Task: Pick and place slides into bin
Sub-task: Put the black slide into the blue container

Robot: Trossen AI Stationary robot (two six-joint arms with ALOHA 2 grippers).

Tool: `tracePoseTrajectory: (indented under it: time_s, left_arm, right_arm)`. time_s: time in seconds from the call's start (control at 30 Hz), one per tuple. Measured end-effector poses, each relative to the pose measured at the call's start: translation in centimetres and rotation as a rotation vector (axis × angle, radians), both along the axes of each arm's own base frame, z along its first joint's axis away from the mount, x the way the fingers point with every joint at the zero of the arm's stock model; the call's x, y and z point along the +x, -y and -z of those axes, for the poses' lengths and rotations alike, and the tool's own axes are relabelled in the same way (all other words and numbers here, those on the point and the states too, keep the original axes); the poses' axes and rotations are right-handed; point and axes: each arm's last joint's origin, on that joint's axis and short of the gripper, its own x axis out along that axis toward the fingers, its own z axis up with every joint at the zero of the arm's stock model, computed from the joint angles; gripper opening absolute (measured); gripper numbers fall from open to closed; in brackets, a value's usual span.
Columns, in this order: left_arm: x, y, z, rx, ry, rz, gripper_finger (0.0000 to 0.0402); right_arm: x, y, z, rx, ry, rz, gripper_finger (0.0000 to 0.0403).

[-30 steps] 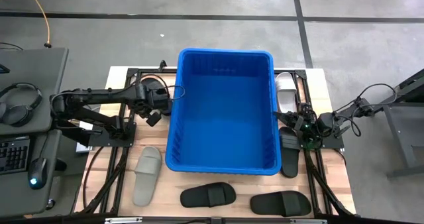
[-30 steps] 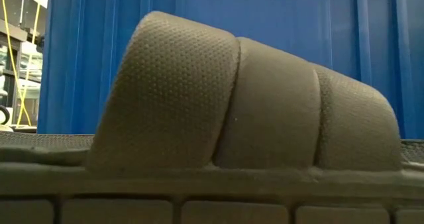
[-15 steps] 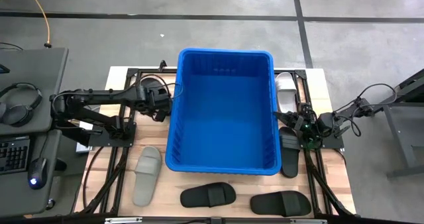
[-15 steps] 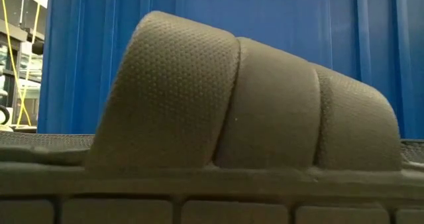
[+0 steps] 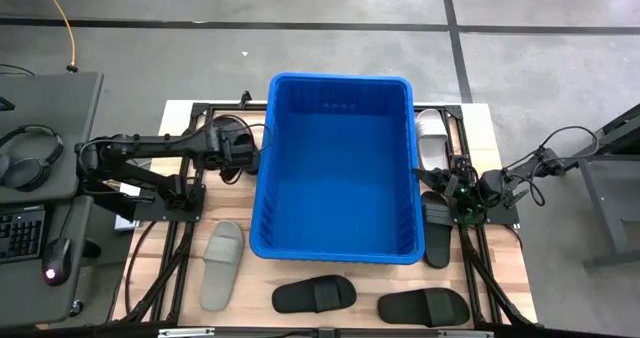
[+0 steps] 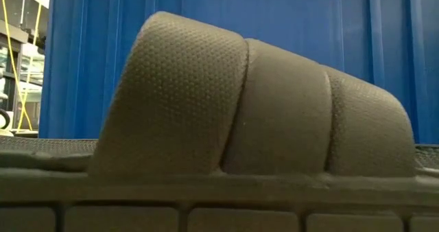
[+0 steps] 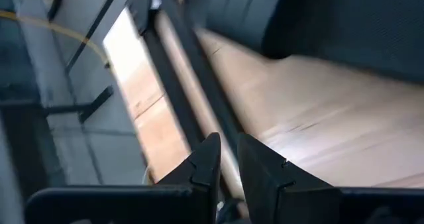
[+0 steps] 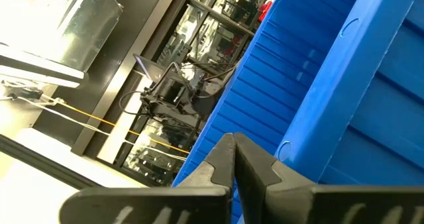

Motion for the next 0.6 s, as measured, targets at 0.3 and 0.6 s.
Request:
tracePoseTrajectory:
  time_s: [0.3, 0.6]
  left_arm:
    - [0.3, -1.4, 1.7, -0.053, -0.049, -0.055, 0.0047]
    - [0.6, -4.0, 4.2, -0.118, -0.046, -0.290, 0.0047]
  right_arm:
    - [0.0, 0.0, 0.0, 0.000, 0.000, 0.000, 0.0000]
    - [0.0, 0.0, 0.0, 0.002, 0.004, -0.002, 0.0000]
